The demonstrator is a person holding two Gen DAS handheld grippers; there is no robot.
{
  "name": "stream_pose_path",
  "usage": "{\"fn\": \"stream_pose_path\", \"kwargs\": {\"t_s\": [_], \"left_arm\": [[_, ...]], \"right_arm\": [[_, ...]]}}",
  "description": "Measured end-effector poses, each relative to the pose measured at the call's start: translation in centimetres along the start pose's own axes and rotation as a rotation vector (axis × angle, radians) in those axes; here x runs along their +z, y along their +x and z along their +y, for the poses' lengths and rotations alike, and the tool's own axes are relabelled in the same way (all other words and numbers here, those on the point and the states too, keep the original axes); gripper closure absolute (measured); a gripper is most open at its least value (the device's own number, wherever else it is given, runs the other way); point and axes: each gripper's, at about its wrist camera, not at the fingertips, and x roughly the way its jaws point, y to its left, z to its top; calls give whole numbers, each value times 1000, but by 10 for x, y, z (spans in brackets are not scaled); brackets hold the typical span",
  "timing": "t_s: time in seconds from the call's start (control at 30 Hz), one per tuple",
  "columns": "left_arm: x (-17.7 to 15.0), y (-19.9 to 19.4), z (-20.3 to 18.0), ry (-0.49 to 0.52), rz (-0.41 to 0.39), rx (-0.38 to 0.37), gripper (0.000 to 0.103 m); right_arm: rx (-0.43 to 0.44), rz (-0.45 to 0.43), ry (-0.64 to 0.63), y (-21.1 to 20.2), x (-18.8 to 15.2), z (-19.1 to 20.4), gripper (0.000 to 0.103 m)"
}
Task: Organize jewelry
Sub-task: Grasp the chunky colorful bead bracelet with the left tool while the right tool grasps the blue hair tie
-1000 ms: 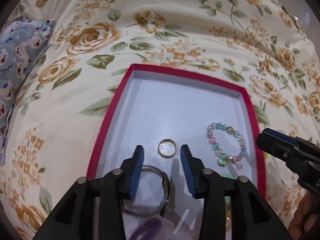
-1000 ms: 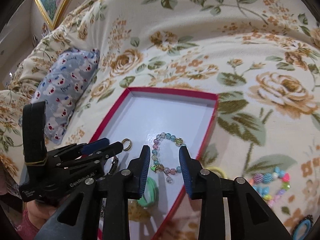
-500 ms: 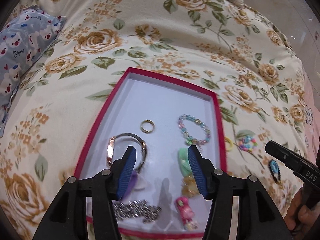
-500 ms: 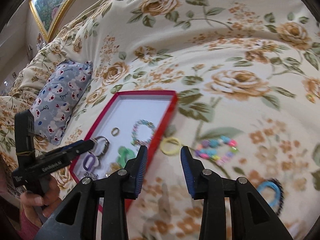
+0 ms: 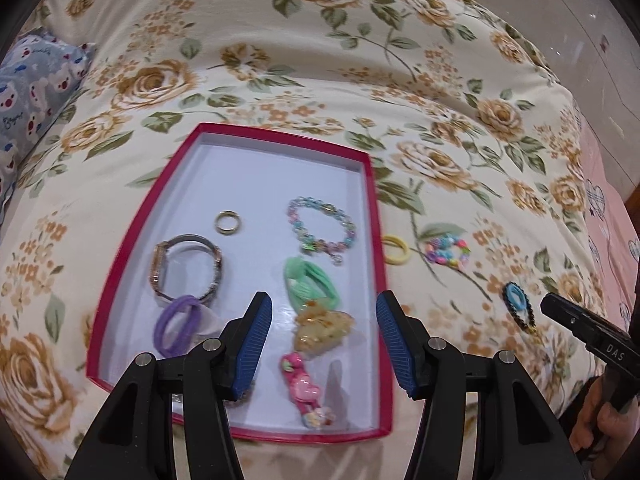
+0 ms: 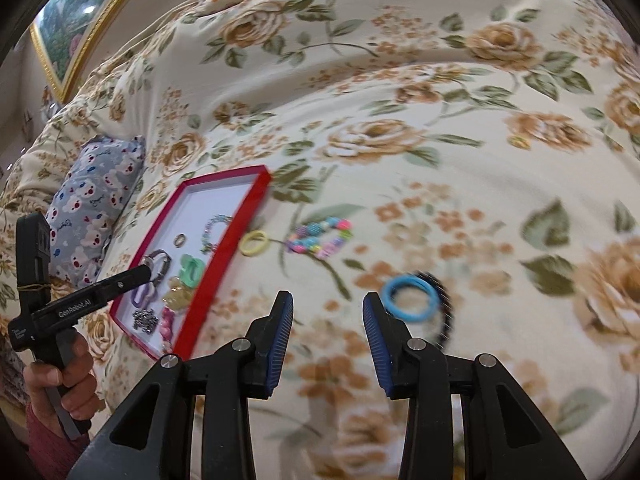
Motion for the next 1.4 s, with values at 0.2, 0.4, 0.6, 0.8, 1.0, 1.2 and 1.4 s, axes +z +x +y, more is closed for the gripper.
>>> {"fn": "stream_pose_path", "kwargs": {"t_s": [0.2,0.4,0.6,0.8,1.0,1.2,1.4], "left_arm": [[-3,4,-11,29,21,-19,49],[-4,10,-26,63,38,-28,48],[-3,18,-37,94,56,-33,48],[-3,21,-39,97,62,-34,48],[-2,29,-46,111,72,-41,48],[9,45,-67,182,79,-49,48],[24,75,-86,239,99,-52,48]], "right_arm": [[-39,1,36,-11,-14,-20,65],[-63,-1,53,-15,-20,-32,65],[-71,1,44,-13,-21,-34,65],[-74,10,17,-3,-17,-32,65],[-69,24,-3,7,-11,-31,66],[-59,42,-21,21,-4,-28,66],[-51,60,-17,29,-1,-32,66]]}}
